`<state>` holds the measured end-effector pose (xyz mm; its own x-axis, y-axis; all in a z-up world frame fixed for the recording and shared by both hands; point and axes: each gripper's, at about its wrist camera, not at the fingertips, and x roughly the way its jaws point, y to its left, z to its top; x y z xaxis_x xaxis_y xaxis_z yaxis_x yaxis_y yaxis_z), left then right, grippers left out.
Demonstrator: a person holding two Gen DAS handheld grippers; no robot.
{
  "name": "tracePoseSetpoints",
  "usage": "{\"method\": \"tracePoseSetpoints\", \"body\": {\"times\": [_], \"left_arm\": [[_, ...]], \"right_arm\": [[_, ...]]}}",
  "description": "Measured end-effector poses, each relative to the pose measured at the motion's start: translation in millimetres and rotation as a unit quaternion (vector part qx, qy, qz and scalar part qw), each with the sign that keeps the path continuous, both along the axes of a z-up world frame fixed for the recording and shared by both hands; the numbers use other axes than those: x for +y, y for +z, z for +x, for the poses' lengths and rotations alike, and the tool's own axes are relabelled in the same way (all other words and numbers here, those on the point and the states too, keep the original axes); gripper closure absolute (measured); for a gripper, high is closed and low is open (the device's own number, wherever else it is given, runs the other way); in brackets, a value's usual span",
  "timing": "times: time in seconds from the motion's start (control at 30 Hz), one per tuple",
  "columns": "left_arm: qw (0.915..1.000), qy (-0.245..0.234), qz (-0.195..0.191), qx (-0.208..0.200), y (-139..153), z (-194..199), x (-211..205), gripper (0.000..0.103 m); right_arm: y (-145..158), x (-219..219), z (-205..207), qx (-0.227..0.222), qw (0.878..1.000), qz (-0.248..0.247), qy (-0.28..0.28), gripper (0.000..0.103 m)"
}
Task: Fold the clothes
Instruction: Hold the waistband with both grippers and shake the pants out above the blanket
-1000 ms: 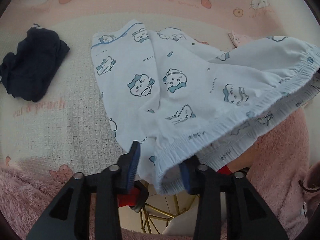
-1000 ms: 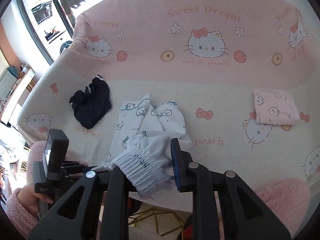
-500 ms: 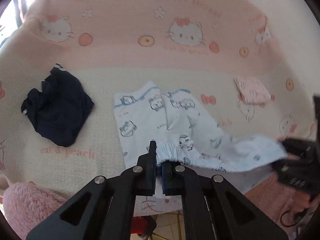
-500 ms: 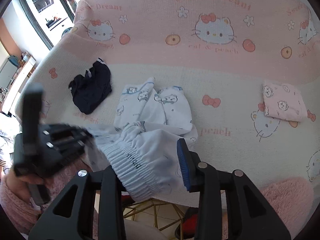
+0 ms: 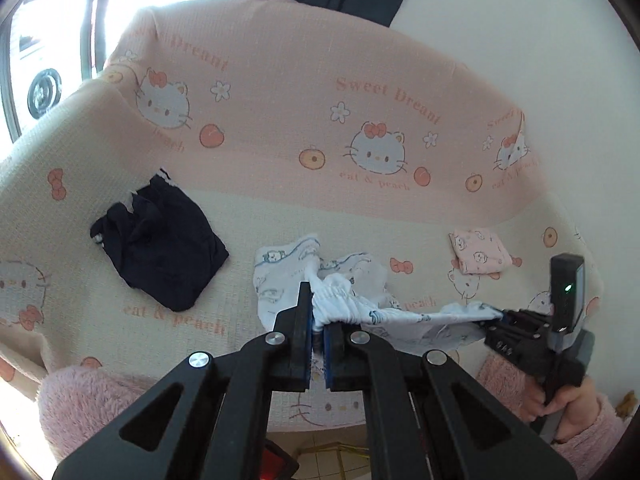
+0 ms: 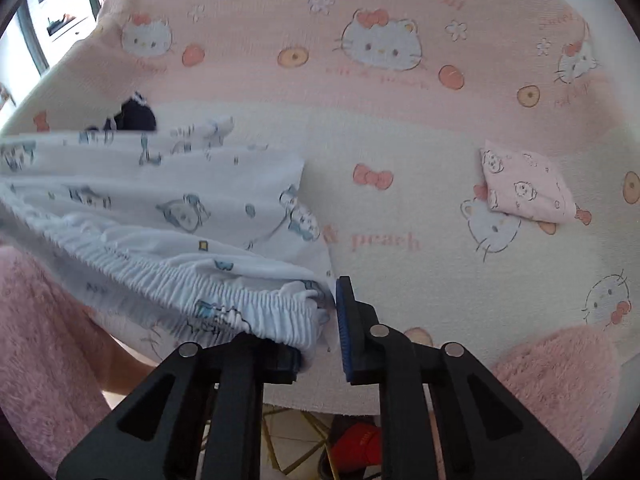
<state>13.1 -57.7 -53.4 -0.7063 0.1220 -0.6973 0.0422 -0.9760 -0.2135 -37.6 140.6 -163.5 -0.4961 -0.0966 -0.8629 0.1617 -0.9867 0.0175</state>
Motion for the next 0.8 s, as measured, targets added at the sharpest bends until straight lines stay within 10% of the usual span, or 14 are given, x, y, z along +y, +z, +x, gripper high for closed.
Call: {"method": "tracePoseSetpoints", "body": {"times": [0.17, 0.3, 0.47, 0.63, 0.8], "left_arm": [[0.9956, -0.027, 0.008, 0.09, 76, 5, 13, 0.099], [0.9899, -0.055, 0.035, 0.126, 110, 15, 17, 0.099], [0.9947, -0.067, 0.027, 0.074, 81, -19, 22, 0.099], [0.996, -0.084, 0.028, -0.015, 31, -93, 42, 0.099], [0.9858, -0.096, -0.004, 0.137, 124, -65, 61, 0.099]], "right_arm": [[134, 12, 8, 0.146, 0.989, -0.03, 0.023, 0.089], [199, 27, 31, 0.18, 0.974, -0.118, 0.067, 0.089], [214, 41, 47, 0.198, 0.974, -0.099, 0.047, 0.089], [162, 46, -14, 0.124, 0.992, -0.04, 0.004, 0.089], [223, 49, -21, 0.228, 0.973, -0.034, 0.012, 0.089]]}}
